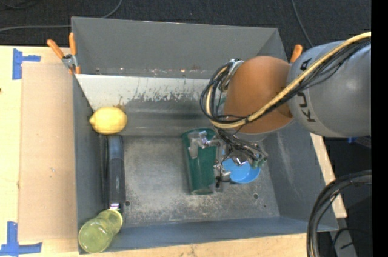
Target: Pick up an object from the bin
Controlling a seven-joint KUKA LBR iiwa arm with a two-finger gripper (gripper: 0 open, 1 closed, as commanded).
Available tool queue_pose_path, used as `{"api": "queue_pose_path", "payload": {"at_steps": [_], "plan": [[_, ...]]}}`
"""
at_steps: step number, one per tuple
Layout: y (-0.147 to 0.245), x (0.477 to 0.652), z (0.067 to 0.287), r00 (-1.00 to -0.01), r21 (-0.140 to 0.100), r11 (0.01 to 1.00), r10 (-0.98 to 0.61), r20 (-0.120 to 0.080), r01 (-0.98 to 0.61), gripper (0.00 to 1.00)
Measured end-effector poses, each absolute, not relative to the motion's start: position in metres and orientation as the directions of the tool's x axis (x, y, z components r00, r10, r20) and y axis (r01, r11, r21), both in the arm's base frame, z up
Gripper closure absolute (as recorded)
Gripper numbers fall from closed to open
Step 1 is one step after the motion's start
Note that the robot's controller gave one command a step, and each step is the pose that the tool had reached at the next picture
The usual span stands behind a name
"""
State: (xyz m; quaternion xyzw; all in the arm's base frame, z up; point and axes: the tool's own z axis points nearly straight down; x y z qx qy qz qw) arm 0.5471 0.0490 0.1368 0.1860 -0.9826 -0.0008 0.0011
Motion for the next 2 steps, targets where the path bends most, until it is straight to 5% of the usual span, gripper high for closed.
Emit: {"api": "queue_pose_path", "payload": {"at_steps": [1,2], "plan": [[0.074,0.524,0.202,-0.996,0.003,0.996,-0.088,0.0,-0.088,0.0],[0.052,0.538,0.135,-0.936,0.002,0.936,-0.353,0.007,-0.353,0.0]]}}
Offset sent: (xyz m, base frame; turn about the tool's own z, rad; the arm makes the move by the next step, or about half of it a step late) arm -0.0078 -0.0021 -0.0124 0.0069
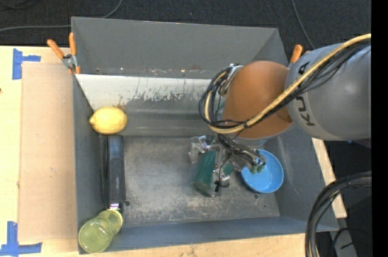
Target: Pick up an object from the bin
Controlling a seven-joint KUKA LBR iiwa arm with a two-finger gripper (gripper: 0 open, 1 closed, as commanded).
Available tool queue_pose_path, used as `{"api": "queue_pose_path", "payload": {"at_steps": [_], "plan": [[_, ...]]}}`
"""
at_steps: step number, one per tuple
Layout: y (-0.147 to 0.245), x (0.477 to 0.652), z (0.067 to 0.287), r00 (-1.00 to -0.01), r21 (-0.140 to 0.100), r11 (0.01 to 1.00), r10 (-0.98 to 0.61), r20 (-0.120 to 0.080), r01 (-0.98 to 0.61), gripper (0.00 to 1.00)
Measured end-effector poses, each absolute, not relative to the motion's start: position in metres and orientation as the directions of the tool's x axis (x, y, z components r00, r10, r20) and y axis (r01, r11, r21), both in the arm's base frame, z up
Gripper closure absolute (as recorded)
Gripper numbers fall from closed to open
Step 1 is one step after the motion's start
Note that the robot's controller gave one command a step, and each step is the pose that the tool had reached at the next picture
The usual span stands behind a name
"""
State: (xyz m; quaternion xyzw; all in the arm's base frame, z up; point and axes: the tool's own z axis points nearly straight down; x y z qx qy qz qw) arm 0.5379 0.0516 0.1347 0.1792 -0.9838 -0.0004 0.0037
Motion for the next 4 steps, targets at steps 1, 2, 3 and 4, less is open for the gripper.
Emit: {"api": "queue_pose_path", "payload": {"at_steps": [1,2,3,4], "plan": [[0.053,0.526,0.167,-0.989,0.005,0.989,-0.15,0.0,-0.15,0.0],[0.019,0.518,0.1,-0.954,0.003,0.954,-0.299,0.005,-0.299,0.0],[0.002,0.524,0.166,-0.995,0.006,0.995,-0.101,-0.01,-0.101,1.0],[0.002,0.524,0.166,-0.995,0.006,0.995,-0.1,-0.009,-0.1,1.0]]}}
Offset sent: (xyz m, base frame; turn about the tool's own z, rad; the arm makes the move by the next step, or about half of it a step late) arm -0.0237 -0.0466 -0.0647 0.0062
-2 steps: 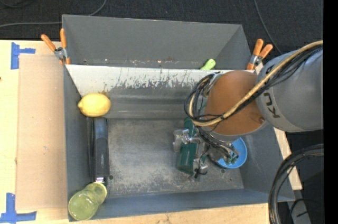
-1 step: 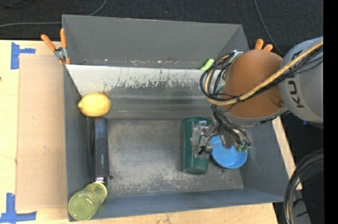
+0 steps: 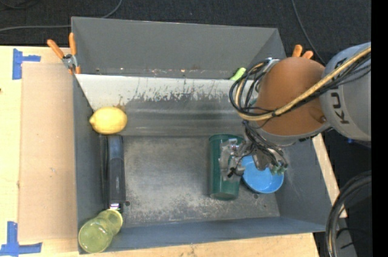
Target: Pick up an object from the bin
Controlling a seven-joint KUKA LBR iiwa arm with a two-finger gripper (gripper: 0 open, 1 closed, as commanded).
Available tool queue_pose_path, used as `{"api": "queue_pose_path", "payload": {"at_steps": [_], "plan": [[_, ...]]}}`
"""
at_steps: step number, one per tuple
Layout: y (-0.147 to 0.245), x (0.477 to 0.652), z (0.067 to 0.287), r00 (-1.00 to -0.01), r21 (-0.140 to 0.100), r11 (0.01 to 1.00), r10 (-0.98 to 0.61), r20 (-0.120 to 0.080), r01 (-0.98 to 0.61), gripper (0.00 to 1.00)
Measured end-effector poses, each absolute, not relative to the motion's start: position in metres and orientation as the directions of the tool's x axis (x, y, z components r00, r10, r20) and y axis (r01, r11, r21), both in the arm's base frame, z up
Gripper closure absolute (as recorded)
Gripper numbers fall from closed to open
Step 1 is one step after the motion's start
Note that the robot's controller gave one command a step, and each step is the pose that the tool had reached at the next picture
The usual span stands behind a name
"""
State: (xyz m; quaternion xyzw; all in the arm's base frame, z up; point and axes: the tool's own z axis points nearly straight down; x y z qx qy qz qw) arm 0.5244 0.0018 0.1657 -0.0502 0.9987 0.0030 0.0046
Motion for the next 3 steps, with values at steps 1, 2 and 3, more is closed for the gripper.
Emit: {"api": "queue_pose_path", "payload": {"at_steps": [1,2,3], "plan": [[-0.041,0.497,0.124,-1.0,0.007,1.0,-0.019,-0.009,-0.019,1.0],[-0.051,0.505,0.113,-0.996,0.007,0.996,-0.092,-0.014,-0.092,1.0],[-0.06,0.492,0.071,-0.978,0.007,0.978,-0.21,0.001,-0.21,1.0]]}}
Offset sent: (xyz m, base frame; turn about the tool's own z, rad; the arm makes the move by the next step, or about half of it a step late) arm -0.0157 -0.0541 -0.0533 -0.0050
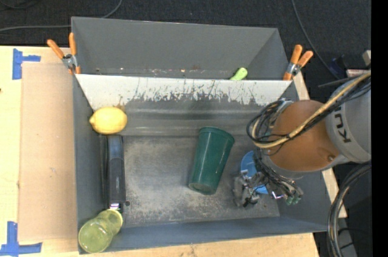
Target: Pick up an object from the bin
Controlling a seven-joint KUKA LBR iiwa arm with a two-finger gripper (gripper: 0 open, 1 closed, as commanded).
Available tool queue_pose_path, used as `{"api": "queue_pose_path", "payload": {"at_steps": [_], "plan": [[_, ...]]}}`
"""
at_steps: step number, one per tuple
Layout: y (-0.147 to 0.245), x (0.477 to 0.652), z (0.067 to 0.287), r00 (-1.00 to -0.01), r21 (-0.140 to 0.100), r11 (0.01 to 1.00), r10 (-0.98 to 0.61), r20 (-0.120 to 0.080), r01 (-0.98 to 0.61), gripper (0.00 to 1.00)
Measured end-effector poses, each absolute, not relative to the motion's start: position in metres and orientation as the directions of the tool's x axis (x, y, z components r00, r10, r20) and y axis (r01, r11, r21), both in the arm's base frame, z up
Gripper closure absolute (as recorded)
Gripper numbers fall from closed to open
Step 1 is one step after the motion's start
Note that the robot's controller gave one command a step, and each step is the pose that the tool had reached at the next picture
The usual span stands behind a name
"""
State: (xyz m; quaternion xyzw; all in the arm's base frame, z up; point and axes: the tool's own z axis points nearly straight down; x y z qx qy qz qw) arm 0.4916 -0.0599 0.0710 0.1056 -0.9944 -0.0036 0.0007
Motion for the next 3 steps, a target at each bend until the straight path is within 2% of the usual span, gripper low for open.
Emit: {"api": "queue_pose_path", "payload": {"at_steps": [1,2,3], "plan": [[-0.152,0.555,0.099,-0.995,0.007,0.995,-0.1,-0.018,-0.101,1.0],[-0.152,0.556,0.099,-0.995,0.007,0.995,-0.098,-0.019,-0.099,1.0],[-0.157,0.588,0.069,-0.997,0.009,0.997,-0.08,-0.019,-0.08,1.0]]}}
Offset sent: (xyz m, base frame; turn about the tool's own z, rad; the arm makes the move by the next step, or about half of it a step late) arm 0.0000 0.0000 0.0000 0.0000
